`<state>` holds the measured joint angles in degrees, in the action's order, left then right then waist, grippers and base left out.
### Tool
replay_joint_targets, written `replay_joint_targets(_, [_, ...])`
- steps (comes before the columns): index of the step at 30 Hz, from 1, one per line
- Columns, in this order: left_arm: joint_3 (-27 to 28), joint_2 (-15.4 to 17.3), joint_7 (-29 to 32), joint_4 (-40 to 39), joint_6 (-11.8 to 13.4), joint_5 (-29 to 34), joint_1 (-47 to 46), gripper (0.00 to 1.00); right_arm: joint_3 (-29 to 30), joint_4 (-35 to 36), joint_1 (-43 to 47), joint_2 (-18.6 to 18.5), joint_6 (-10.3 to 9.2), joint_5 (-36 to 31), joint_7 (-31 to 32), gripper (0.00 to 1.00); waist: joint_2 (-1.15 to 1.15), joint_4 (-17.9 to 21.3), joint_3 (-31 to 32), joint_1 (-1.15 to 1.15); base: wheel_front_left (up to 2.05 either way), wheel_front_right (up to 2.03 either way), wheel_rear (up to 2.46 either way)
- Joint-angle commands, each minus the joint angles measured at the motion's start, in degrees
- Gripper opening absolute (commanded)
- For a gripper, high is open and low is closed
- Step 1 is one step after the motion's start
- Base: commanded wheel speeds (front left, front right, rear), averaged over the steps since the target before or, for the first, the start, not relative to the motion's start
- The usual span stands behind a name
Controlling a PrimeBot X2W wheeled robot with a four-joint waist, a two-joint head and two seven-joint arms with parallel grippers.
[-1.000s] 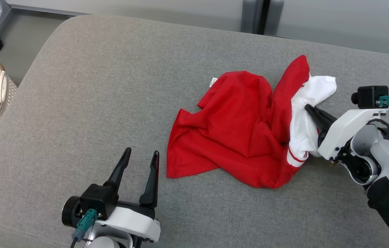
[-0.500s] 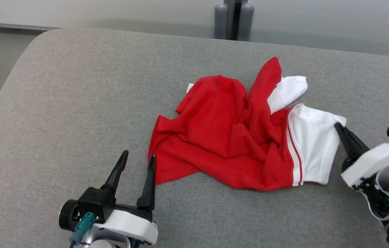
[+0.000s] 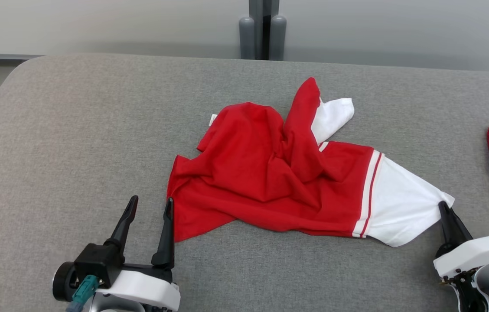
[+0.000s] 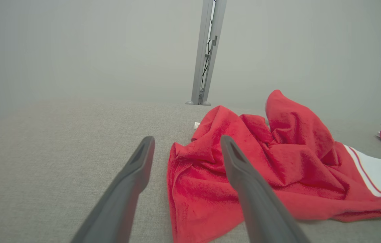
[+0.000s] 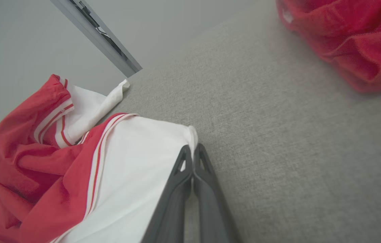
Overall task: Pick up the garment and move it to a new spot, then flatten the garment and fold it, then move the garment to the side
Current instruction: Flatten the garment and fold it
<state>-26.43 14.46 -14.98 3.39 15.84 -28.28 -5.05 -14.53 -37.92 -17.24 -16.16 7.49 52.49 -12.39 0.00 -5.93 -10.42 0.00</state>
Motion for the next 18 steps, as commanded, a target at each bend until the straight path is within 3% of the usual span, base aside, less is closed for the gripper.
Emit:
replay_joint_targets(1, [0.39,0.47,-0.17,-0.27,0.31,-0.18,0.41,1.0,0.58,-0.16,0.56,0.01,0.01,-0.75,-0.43,0.0,0.0,0.43,0.28,0.0,0.0,0.0,0.0])
replay_joint_targets(16, [2.4,3.09,0.69,-3.95,2.69,-1.2,4.25,1.0,15.33,3.85,6.21,8.92,0.01,-11.69,5.53,0.0,0.0,3.04,1.16,0.0,0.0,0.0,0.0])
replay_joint_targets(18, [2.48,3.26,0.85,-4.23,2.95,-1.22,4.81,1.0,16.64,4.58,6.57,9.99,0.01,-13.13,6.6,0.33,0.0,3.51,1.38,0.0,0.0,0.0,0.0])
